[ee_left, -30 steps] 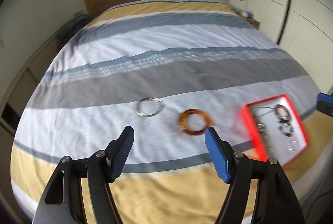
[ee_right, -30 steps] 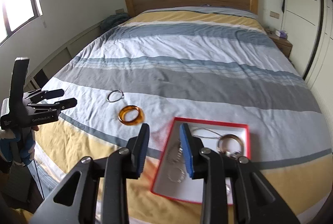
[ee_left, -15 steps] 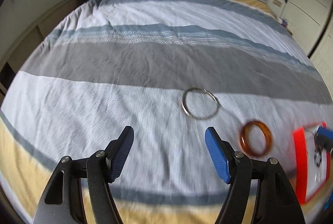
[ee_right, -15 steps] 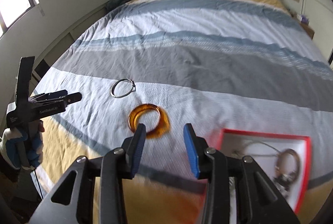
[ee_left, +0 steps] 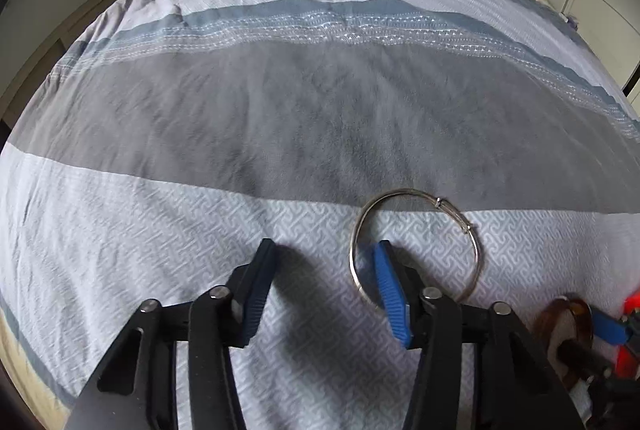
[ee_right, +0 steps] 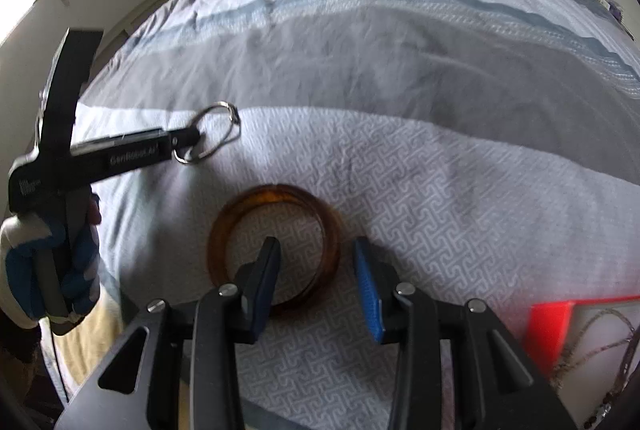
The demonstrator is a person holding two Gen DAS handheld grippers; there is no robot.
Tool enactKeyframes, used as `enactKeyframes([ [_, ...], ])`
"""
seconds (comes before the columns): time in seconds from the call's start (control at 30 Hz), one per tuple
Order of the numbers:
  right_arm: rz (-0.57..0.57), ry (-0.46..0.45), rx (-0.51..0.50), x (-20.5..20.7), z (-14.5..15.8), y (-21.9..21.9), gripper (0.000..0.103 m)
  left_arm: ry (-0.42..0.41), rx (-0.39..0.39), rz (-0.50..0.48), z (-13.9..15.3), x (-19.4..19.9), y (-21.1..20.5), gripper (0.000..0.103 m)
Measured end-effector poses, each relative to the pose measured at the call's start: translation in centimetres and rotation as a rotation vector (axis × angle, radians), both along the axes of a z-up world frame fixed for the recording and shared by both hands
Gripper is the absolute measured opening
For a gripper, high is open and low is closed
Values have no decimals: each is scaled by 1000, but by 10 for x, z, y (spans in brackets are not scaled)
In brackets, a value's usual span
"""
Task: Organize jewelry
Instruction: 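Move the left tool to the silver clasp bangle while the right reaches the amber bangle, then grasp the silver clasp bangle with the left tool while the right grasps the amber bangle, then lower both bangles into the red box and open both tools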
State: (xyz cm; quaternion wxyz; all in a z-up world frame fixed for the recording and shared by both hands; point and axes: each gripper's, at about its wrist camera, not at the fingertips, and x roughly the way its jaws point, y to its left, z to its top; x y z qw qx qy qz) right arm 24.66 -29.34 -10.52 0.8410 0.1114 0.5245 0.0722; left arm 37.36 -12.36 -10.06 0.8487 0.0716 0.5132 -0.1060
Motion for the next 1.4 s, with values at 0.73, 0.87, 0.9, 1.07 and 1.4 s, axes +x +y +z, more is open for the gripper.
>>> enactKeyframes([
  [0.73,-79,-126,6,-60,67,-3,10,-71,-5,6,52,-68,21,4],
  [0.87,-101,-167,13,-90,97,-5,10,-101,32,-3,75,-98,33,4],
  [0.9,-108,-178,10,-98,105,-6,10,-108,38,-5,81,-105,35,4],
  [1.07,-148,-230,-2,-138,137,-22,10,-150,61,-34,111,-145,34,4],
  [1.4,-284,-291,-92,-213,180,-109,10,-210,-22,-206,164,-222,-51,4],
])
